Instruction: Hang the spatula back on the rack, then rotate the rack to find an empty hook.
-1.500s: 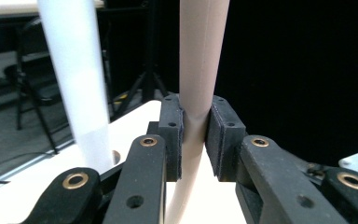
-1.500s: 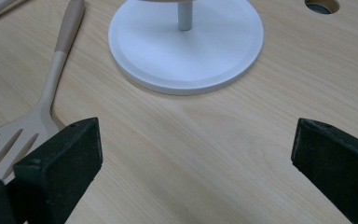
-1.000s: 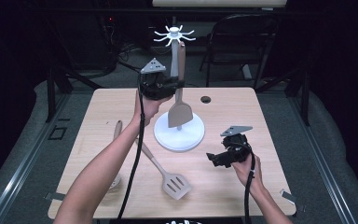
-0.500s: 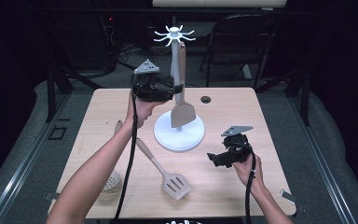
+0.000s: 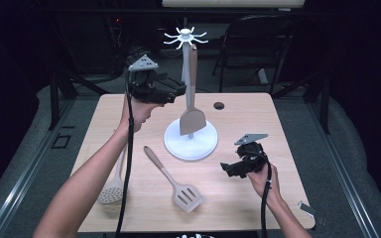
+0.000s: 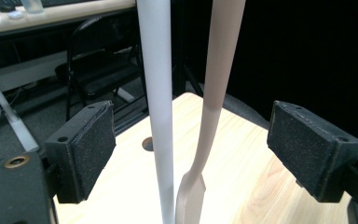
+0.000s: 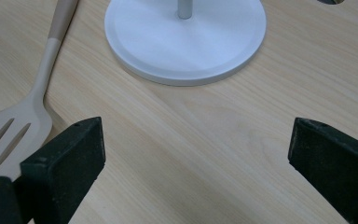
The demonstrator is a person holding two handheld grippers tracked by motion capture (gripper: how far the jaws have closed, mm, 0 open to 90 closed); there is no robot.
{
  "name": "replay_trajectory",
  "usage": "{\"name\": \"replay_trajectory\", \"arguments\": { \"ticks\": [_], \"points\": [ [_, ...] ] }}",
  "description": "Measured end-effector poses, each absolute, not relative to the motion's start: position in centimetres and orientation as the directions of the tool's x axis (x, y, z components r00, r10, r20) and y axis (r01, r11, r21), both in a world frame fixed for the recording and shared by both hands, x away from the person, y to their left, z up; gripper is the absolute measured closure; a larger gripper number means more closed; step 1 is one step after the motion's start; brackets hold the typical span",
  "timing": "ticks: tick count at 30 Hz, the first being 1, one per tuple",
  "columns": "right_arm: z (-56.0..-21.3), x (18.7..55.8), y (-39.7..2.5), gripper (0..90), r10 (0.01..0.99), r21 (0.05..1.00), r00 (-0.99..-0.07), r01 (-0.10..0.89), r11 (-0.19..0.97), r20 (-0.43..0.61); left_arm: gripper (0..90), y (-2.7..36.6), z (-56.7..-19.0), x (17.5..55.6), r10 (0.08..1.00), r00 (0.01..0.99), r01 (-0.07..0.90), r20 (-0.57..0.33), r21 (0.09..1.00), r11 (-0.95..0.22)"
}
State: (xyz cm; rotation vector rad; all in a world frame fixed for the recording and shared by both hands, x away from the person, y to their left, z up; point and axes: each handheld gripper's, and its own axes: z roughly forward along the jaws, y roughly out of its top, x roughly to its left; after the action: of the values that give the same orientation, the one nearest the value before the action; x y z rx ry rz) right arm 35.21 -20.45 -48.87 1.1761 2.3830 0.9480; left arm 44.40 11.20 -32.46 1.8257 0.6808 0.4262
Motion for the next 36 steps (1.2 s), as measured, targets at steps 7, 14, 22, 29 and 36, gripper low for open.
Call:
{"name": "replay_trajectory", "arguments": {
  "ticks": [7, 14, 22, 29, 36],
  "points": [
    [-49.1, 35.3, -20.4, 3.8, 0.793, 0.681, -0.609, 0.586, 0.439, 0.013, 29.7, 11.5, -30.7, 44.1, 0.645, 0.764, 0.207, 0.0, 0.947, -0.245],
    [-49.1, 35.3, -20.3, 4.5, 0.788, 0.677, -0.616, 0.581, 0.451, 0.003, 65.3, 11.3, -29.0, 43.6, 0.658, 0.752, 0.152, 0.034, 0.963, -0.223],
    [-49.0, 35.3, -20.5, 4.9, 0.788, 0.674, -0.616, 0.581, 0.456, -0.002, 84.0, 10.8, -27.4, 43.5, 0.662, 0.747, 0.111, 0.059, 0.971, -0.212],
    [-49.1, 35.3, -20.4, 5.1, 0.788, 0.677, -0.615, 0.58, 0.454, -0.002, 87.7, 9.6, -26.1, 43.3, 0.674, 0.732, 0.076, 0.103, 0.97, -0.23],
    [-49.1, 35.3, -20.6, 5.2, 0.79, 0.68, -0.613, 0.581, 0.447, 0.005, 87.8, 9.4, -26.3, 43.3, 0.668, 0.737, 0.072, 0.102, 0.971, -0.227]
  ]
}}
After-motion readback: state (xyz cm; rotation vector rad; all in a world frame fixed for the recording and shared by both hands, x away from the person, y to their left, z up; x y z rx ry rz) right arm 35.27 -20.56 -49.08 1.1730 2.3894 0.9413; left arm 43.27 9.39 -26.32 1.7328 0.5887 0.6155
